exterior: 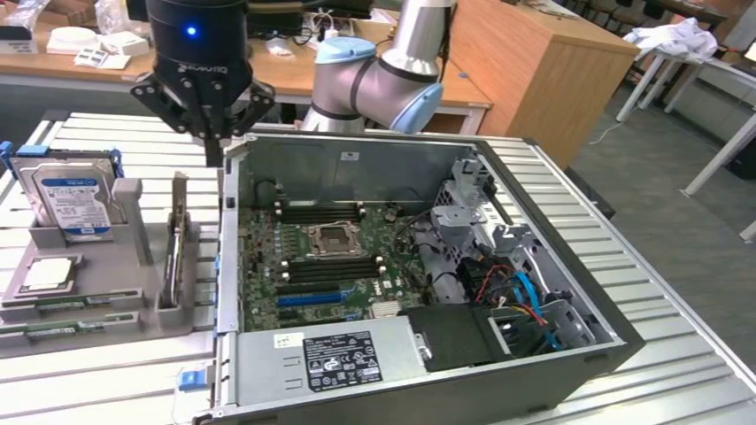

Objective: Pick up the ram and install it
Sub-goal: 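Reach for the ram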

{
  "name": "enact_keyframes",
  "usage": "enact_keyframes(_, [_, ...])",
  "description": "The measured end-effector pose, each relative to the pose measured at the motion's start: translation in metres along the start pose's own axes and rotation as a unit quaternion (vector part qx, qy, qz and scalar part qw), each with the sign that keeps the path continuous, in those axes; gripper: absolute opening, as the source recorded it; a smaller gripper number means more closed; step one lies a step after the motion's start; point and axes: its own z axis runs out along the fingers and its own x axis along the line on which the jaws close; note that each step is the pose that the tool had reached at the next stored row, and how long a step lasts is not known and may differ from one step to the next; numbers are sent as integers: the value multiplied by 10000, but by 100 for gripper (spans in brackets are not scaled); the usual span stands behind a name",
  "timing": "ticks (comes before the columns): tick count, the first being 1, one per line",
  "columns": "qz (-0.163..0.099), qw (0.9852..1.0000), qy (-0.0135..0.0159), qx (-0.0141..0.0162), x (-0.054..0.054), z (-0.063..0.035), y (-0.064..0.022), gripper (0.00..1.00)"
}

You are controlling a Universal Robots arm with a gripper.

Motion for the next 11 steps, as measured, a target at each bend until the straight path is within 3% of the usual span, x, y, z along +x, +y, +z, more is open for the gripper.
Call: enact_keyframes(11, [0, 10000, -1, 9, 235, 2, -18, 11])
